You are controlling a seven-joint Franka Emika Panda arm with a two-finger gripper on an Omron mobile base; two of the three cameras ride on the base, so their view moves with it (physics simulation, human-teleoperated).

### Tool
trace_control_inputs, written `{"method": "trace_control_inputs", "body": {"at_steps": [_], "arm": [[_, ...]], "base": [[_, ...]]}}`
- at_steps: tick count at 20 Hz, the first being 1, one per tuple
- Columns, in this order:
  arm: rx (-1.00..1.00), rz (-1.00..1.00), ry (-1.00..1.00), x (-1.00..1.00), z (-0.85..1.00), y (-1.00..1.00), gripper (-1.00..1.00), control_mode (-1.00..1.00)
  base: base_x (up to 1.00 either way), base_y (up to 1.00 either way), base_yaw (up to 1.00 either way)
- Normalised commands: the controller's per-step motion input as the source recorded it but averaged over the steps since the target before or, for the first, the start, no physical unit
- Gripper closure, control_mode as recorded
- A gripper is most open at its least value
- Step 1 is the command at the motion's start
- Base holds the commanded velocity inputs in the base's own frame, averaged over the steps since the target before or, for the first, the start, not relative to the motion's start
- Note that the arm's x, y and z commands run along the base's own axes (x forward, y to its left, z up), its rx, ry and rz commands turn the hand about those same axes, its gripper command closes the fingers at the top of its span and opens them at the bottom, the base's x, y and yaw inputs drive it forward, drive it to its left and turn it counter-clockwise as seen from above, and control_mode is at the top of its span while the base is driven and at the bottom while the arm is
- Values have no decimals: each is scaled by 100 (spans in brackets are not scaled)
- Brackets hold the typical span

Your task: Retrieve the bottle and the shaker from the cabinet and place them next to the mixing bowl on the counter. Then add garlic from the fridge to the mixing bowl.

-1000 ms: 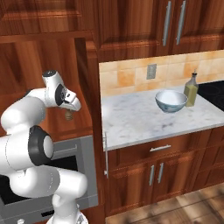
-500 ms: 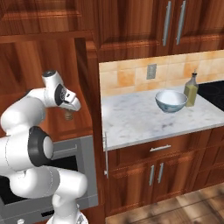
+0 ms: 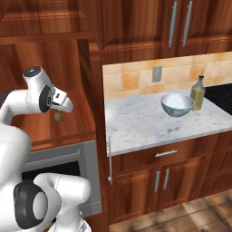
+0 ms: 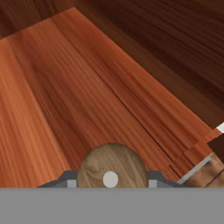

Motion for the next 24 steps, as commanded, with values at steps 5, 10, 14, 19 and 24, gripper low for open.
{"method": "trace_control_inputs", "body": {"at_steps": [5,10,14,19,24], "arm": [[-2,23,-9,-99,100,20,100,-100],[-9,22,-4,-96,100,10,100,-100],[-4,6,-6,-72,100,1,100,-100],[0,0,-9,-91,93,0,100,-100],[0,0,-14,-88,67,0,100,-100]], "base": [[0,0,0],[0,0,0],[0,0,0],[0,0,0],[0,0,0]]}}
